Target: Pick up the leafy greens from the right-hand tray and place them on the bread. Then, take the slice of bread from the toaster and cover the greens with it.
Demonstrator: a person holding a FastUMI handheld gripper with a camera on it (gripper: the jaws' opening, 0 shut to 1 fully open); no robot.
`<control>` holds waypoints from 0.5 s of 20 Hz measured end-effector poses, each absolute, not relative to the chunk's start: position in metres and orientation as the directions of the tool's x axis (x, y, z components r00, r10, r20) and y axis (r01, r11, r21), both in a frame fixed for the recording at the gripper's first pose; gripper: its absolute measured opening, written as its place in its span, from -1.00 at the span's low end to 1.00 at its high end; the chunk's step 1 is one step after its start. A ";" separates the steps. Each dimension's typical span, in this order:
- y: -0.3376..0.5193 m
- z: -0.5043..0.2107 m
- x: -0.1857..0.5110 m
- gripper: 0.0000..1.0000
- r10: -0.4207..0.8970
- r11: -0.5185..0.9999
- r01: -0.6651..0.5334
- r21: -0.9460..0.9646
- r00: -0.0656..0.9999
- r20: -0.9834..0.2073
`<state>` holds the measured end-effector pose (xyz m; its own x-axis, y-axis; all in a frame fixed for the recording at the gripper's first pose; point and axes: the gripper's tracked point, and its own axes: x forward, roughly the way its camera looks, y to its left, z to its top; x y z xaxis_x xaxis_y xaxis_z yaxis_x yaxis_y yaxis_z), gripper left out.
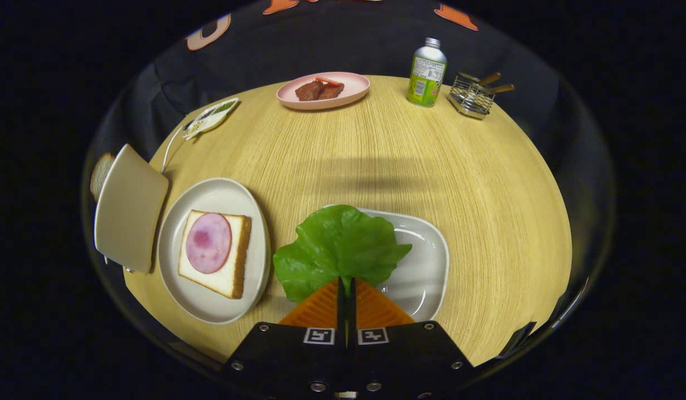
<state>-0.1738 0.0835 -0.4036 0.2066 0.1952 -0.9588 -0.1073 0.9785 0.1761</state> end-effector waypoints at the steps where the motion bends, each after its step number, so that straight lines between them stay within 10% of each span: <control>1: 0.086 -0.395 -0.170 -0.98 0.210 0.977 -0.093 0.194 0.221 -0.952; 10: 0.144 -0.327 -0.151 -0.98 0.354 0.934 -0.164 0.318 0.282 -0.892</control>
